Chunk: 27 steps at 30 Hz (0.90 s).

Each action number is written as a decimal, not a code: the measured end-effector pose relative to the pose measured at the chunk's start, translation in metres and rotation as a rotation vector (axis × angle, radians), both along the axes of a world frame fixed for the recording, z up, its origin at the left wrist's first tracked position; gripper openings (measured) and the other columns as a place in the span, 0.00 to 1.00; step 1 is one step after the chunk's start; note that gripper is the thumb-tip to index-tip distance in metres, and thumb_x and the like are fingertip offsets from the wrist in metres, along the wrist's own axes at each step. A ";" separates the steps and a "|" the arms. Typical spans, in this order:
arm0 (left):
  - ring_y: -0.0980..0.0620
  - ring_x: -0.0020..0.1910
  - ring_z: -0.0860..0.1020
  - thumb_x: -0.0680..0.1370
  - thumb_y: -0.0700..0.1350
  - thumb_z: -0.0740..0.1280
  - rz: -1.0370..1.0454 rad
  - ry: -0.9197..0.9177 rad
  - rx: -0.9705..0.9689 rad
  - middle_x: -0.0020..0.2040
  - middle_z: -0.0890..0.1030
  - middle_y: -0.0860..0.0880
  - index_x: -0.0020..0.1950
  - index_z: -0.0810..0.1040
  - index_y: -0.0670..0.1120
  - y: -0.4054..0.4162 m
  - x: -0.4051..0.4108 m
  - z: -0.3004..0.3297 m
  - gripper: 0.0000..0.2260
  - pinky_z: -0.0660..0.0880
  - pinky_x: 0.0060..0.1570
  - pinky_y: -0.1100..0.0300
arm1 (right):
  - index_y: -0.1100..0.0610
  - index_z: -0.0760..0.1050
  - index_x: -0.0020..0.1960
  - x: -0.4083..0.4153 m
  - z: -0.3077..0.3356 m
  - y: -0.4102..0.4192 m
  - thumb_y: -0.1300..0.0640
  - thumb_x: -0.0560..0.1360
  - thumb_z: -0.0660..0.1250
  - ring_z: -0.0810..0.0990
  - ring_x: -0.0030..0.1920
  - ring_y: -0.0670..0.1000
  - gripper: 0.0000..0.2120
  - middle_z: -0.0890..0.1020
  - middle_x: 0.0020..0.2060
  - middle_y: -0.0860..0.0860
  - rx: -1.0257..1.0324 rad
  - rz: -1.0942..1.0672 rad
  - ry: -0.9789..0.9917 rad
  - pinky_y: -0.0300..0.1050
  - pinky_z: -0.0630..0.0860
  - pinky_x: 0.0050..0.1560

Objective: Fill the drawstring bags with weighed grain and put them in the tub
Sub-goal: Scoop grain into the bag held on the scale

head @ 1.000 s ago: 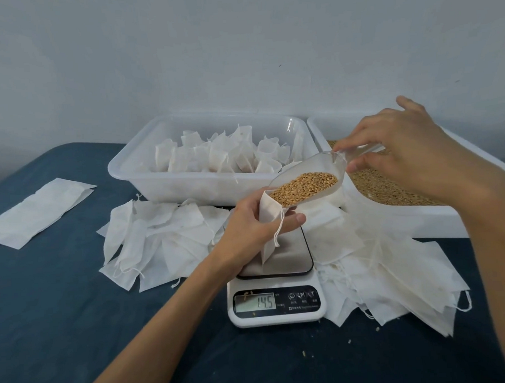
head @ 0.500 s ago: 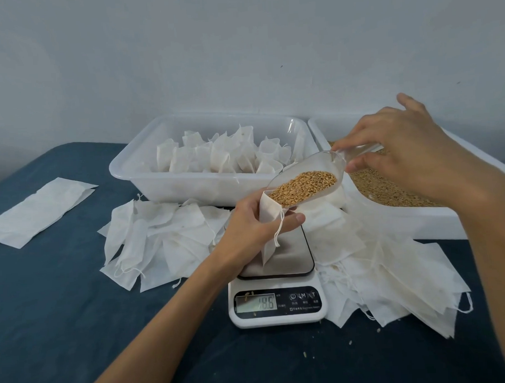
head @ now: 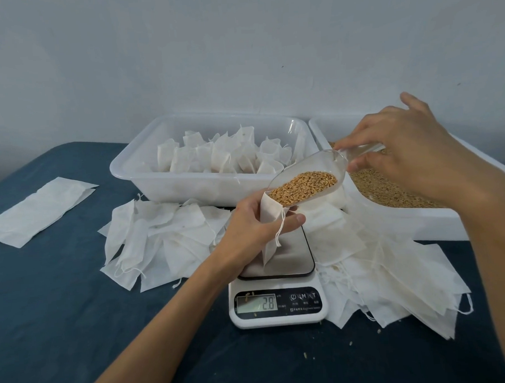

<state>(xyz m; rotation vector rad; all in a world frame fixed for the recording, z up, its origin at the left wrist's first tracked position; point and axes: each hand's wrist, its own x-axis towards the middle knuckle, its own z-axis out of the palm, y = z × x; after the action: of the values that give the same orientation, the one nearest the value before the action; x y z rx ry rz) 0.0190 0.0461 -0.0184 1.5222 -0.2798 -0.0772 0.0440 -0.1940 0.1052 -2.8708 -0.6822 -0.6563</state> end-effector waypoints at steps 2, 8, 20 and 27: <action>0.50 0.59 0.84 0.75 0.41 0.79 0.000 0.000 0.002 0.56 0.87 0.46 0.63 0.82 0.45 0.000 0.000 -0.001 0.17 0.78 0.64 0.57 | 0.43 0.83 0.59 0.000 -0.001 -0.001 0.52 0.75 0.73 0.75 0.60 0.53 0.13 0.83 0.53 0.47 0.005 -0.002 0.005 0.57 0.45 0.78; 0.51 0.59 0.84 0.76 0.40 0.78 0.001 -0.008 0.008 0.55 0.87 0.46 0.62 0.83 0.44 0.000 0.000 -0.001 0.15 0.78 0.62 0.60 | 0.44 0.83 0.59 0.001 -0.004 -0.004 0.52 0.75 0.73 0.76 0.60 0.54 0.13 0.83 0.52 0.46 0.028 0.008 0.012 0.57 0.45 0.78; 0.47 0.63 0.83 0.78 0.42 0.77 -0.016 0.005 0.002 0.59 0.86 0.46 0.64 0.83 0.47 0.002 -0.001 -0.001 0.15 0.78 0.67 0.44 | 0.45 0.84 0.55 0.008 -0.027 -0.017 0.56 0.73 0.76 0.79 0.52 0.36 0.13 0.84 0.49 0.39 0.289 0.076 0.263 0.35 0.68 0.60; 0.50 0.53 0.83 0.74 0.47 0.77 -0.006 0.007 -0.013 0.54 0.86 0.43 0.59 0.84 0.46 0.003 0.000 -0.002 0.15 0.79 0.55 0.52 | 0.46 0.83 0.53 0.014 -0.037 -0.026 0.59 0.74 0.75 0.78 0.52 0.29 0.11 0.84 0.49 0.37 0.378 0.101 0.342 0.33 0.70 0.54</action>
<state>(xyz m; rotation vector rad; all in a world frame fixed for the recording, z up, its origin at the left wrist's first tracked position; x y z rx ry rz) 0.0193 0.0487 -0.0203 1.5081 -0.2789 -0.0852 0.0583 -0.2196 0.0679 -2.4907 -0.5743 -0.2361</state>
